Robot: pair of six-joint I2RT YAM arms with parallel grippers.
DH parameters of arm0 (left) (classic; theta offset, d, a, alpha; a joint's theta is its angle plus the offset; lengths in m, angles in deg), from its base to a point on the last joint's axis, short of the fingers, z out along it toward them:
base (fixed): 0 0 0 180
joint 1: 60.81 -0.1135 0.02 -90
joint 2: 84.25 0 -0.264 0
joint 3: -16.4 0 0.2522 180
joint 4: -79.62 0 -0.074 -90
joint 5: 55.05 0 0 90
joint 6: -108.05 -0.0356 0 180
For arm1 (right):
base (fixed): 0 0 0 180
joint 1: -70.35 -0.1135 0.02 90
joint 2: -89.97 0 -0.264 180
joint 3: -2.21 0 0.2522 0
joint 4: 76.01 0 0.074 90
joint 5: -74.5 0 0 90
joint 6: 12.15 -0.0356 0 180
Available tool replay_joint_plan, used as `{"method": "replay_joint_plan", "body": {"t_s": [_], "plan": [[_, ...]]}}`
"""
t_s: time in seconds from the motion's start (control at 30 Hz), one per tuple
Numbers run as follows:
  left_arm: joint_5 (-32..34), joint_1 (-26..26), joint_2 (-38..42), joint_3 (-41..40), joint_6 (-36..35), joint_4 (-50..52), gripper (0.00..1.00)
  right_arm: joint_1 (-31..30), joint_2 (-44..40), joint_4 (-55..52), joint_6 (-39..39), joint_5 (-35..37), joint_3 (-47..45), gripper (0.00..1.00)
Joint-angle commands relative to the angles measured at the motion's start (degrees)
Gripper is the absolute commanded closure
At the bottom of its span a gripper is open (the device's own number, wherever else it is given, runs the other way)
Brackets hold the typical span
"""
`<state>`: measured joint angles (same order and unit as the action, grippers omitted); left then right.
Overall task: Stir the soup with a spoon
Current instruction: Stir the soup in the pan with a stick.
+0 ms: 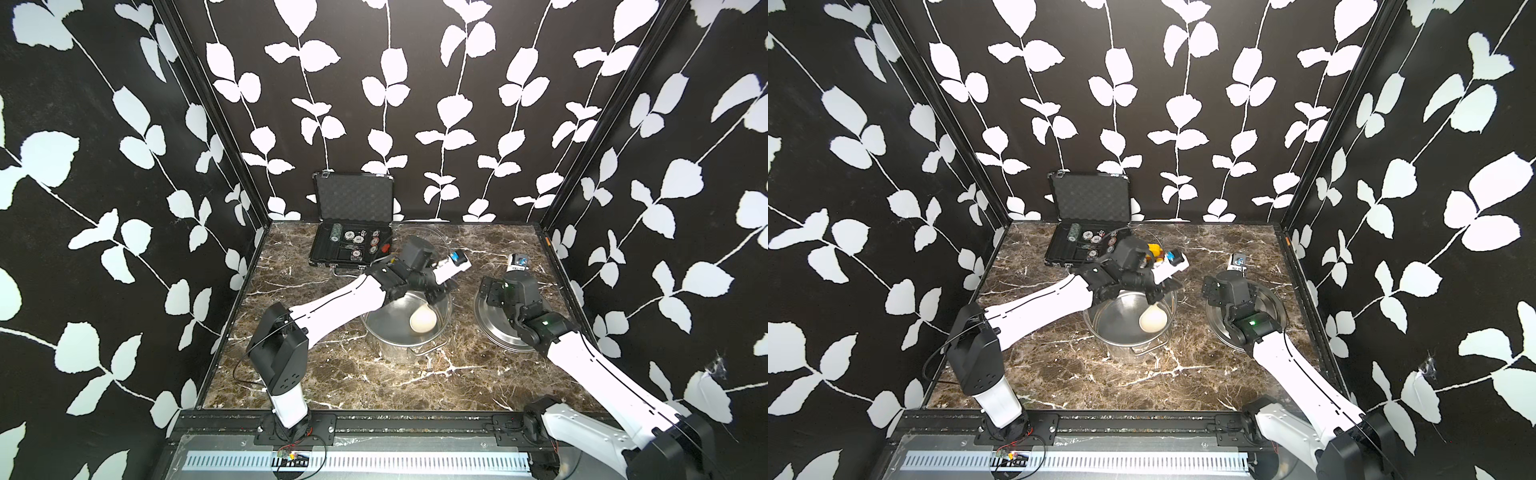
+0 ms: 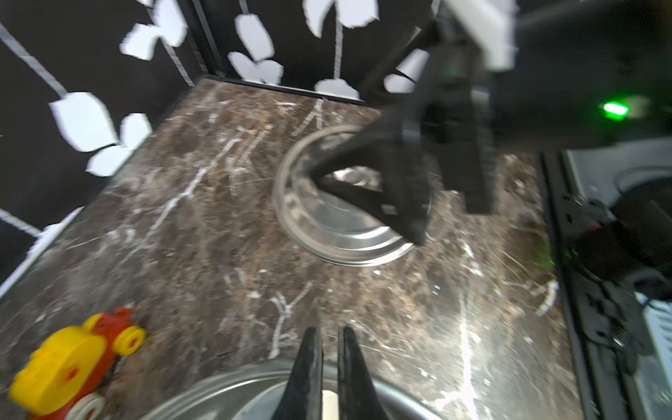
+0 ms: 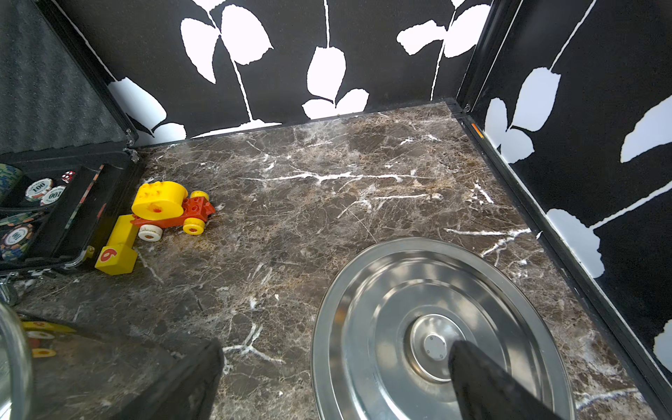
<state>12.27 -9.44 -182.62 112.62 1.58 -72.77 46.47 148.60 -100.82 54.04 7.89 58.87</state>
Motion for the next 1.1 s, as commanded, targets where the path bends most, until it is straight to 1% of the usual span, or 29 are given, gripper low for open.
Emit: {"method": "replay_joint_plan", "body": {"t_s": [0.0, 0.17, 0.47, 0.53, 0.63, 0.73, 0.87, 0.9, 0.93, 0.97, 1.07], "plan": [[0.93, 1.42, 5.54, -2.24, -2.46, 3.96, 1.0, 0.24, 0.58, 1.82, 0.08, 0.6, -0.38, 0.01], [3.38, 2.15, 10.54, -7.96, -2.27, 5.36, 1.0, 0.29, 0.99, 2.23, 0.01, 0.44, -0.29, 0.01], [11.77, 1.63, 20.72, -17.97, -2.12, 5.72, 1.0, 0.23, 3.15, 3.05, -0.36, -0.84, 0.92, 0.01], [12.25, 0.01, 22.51, -19.65, -1.4, 5.16, 1.0, 0.21, 3.45, 3.2, -0.36, -1.03, 1.1, 0.01], [10.8, -3.62, 24.89, -22.21, 0.92, 2.68, 1.0, 0.3, 3.66, 3.29, -0.27, -1.1, 1.3, 0.01], [10.43, -7.63, 26.73, -24.77, 3.92, -2.83, 1.0, 0.23, 3.67, 3.28, -0.18, -1.08, 1.31, 0.01], [11.51, -10.8, 26.17, -25.94, 6.97, -9.35, 1.0, 0.23, 3.64, 3.26, -0.05, -1.16, 1.38, 0.01], [11.78, -10.85, 25.52, -25.68, 7.42, -10.56, 1.0, 0.27, 3.61, 3.19, 0.06, -1.14, 1.4, 0.01], [12.13, -12.45, 24.77, -25.26, 7.76, -11.39, 1.0, 0.25, 3.53, 3.16, 0.16, -1.09, 1.4, 0.01], [12.37, -12.97, 23.66, -24.6, 8.12, -12.47, 1.0, 0.28, 3.39, 3.06, 0.32, -1.01, 1.4, 0.01], [12.28, -13.76, 20.4, -22.22, 8.59, -13.83, 1.0, 0.23, 3.03, 2.88, 0.51, -0.73, 1.25, 0.01]]}}
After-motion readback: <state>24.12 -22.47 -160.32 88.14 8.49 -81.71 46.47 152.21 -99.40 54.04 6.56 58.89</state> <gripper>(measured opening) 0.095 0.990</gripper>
